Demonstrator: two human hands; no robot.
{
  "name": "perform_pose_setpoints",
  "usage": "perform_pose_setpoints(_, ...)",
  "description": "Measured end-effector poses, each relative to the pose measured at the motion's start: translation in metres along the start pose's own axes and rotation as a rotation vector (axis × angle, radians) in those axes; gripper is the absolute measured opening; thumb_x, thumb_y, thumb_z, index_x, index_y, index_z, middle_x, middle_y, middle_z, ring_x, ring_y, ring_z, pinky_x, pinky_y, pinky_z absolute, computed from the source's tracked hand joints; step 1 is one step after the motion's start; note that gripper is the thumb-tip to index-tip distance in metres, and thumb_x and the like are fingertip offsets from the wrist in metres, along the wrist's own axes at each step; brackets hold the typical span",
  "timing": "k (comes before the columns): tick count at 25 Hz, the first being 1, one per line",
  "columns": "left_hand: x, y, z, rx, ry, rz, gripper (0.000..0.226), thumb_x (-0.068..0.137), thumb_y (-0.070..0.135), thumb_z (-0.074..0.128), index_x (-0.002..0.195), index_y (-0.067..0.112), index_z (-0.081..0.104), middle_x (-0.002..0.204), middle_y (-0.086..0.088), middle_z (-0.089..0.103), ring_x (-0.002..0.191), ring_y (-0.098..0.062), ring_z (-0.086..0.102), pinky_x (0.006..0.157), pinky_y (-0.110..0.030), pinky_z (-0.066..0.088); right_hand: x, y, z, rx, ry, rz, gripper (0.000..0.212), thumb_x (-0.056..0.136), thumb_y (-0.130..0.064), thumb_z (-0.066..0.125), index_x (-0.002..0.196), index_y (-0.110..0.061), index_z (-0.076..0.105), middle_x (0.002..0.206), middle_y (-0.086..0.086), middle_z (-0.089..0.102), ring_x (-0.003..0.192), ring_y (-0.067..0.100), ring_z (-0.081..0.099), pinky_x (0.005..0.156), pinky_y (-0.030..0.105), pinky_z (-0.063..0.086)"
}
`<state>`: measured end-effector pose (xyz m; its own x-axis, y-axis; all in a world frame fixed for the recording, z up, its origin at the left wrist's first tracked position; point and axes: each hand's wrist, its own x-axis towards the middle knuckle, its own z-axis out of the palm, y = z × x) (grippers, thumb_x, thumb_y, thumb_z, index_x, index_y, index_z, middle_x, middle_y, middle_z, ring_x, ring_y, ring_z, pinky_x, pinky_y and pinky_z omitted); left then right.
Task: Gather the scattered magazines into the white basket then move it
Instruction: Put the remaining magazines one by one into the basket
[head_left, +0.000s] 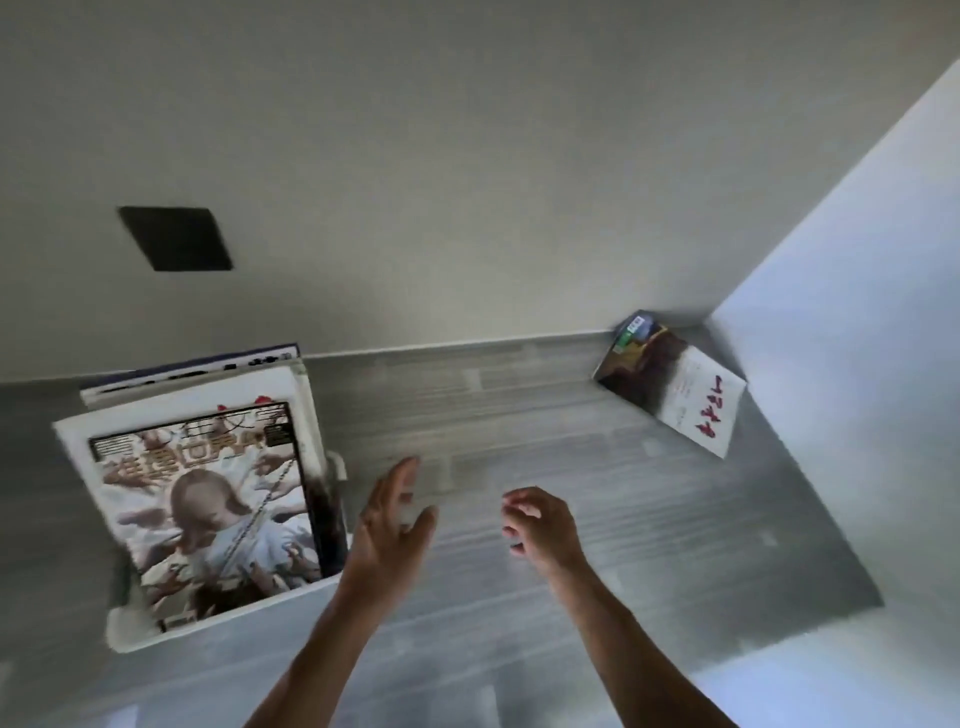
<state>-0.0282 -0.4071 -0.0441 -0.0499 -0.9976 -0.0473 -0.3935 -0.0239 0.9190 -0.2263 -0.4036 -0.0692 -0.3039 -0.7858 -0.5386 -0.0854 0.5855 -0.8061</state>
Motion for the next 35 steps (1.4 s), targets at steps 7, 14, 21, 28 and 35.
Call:
perform_pose_setpoints(7, 0.012, 0.043, 0.161, 0.06, -0.158, -0.114, 0.05, 0.091, 0.02, 0.06, 0.137, 0.031, 0.045, 0.132, 0.008, 0.054, 0.102, 0.006, 0.052, 0.075, -0.014, 0.042, 0.07, 0.047, -0.178, -0.079, 0.102, 0.021, 0.018, 0.084, -0.003, 0.065, 0.079, -0.019, 0.068, 0.073, 0.01, 0.069, 0.056, 0.016, 0.062, 0.048, 0.022, 0.043)
perform_pose_setpoints(14, 0.057, 0.108, 0.305, 0.11, -0.234, -0.12, 0.054, 0.087, 0.019, 0.062, 0.138, 0.03, 0.044, 0.132, 0.006, 0.054, 0.102, -0.008, 0.054, 0.082, -0.023, 0.042, 0.154, 0.059, -0.317, -0.477, 0.175, -0.088, 0.02, 0.083, -0.013, 0.064, 0.102, -0.017, 0.065, 0.113, 0.003, 0.071, 0.104, 0.019, 0.066, 0.085, 0.027, 0.049)
perform_pose_setpoints(21, 0.087, 0.126, 0.345, 0.143, -0.242, -0.14, 0.05, 0.086, 0.027, 0.06, 0.129, 0.045, 0.044, 0.126, 0.016, 0.054, 0.105, 0.006, 0.051, 0.079, -0.023, 0.043, 0.206, 0.052, -0.346, -1.043, 0.28, -0.174, 0.058, 0.086, -0.023, 0.057, 0.139, -0.015, 0.034, 0.144, 0.009, 0.041, 0.118, 0.028, 0.048, 0.093, 0.042, 0.048)
perform_pose_setpoints(28, 0.088, 0.121, 0.358, 0.192, -0.239, -0.18, 0.047, 0.086, 0.029, 0.06, 0.126, 0.049, 0.045, 0.123, 0.02, 0.053, 0.104, 0.008, 0.051, 0.075, -0.017, 0.042, 0.241, 0.065, -0.359, -1.208, 0.281, -0.325, 0.039, 0.097, -0.021, 0.046, 0.135, -0.011, 0.042, 0.13, 0.009, 0.054, 0.104, 0.026, 0.059, 0.081, 0.038, 0.052)
perform_pose_setpoints(35, 0.081, 0.117, 0.355, 0.212, -0.215, -0.19, 0.046, 0.086, 0.021, 0.062, 0.122, 0.045, 0.049, 0.123, 0.02, 0.055, 0.103, 0.008, 0.053, 0.078, -0.019, 0.044, 0.248, 0.062, -0.361, -1.317, 0.292, -0.396, 0.03, 0.097, -0.012, 0.041, 0.124, -0.009, 0.054, 0.114, 0.011, 0.066, 0.097, 0.026, 0.063, 0.077, 0.037, 0.054)
